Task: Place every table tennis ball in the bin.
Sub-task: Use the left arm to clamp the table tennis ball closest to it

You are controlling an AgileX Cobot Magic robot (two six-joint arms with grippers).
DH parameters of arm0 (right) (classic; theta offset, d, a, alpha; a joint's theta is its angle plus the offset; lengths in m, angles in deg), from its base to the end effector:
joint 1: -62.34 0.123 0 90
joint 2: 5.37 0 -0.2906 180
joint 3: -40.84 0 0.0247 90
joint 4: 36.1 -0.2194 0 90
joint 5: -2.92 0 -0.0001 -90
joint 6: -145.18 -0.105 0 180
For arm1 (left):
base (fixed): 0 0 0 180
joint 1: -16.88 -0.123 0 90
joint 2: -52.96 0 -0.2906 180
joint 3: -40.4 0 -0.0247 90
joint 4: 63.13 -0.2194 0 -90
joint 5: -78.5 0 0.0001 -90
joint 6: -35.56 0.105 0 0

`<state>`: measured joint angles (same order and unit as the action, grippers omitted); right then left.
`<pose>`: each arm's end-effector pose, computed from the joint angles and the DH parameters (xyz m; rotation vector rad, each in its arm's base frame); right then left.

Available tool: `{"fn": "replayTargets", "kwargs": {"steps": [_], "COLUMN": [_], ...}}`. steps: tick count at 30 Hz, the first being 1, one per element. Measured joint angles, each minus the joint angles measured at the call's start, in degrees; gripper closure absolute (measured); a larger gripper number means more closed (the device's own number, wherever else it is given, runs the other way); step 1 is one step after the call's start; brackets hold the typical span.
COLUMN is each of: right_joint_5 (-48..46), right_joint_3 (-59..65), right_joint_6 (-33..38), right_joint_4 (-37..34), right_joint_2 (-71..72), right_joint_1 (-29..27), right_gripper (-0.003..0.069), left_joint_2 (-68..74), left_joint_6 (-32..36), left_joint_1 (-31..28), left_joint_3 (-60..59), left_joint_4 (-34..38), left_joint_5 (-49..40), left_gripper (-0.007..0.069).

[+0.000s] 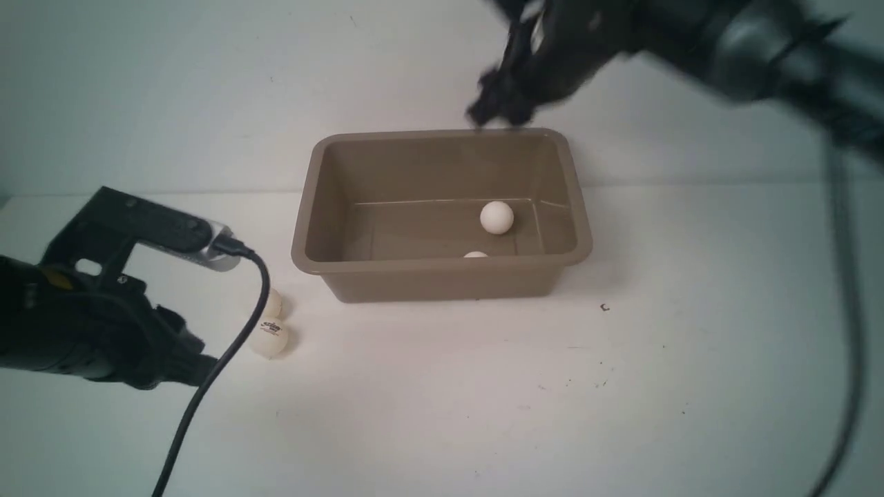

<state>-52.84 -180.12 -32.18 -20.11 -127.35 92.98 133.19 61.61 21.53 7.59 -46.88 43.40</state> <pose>0.3891 0.2027 0.3549 -0.7453 2.2233 -0.1106 0.2164 -0.0346 0.2592 0.4442 2.5151 -0.1537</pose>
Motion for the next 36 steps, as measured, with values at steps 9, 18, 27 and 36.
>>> {"fn": "replayTargets", "kwargs": {"steps": [9,18,27,36], "right_joint_5": [-13.1,-15.7,-14.3,-12.6], "right_joint_3": [-0.2,-0.2,5.7,8.8], "right_joint_6": [1.6,3.0,3.2,4.3], "right_joint_4": [0.3,-1.9,-2.2,-2.4], "right_joint_2": [20.5,28.0,28.8,28.8], "right_joint_1": [0.0,0.0,0.0,0.0], "right_gripper": [0.045,0.0453,0.0453,0.0453], "left_joint_2": [14.0,21.2,27.1,30.9], "left_joint_6": [5.5,10.4,13.6,14.3], "left_joint_1": [0.0,0.0,0.0,0.0], "left_joint_3": [0.1,1.4,6.2,8.6], "left_joint_4": [12.1,21.0,24.1,25.0], "left_joint_5": [11.8,19.2,19.5,19.5], "left_gripper": [0.0132,0.0082,0.0082,0.0082]}}
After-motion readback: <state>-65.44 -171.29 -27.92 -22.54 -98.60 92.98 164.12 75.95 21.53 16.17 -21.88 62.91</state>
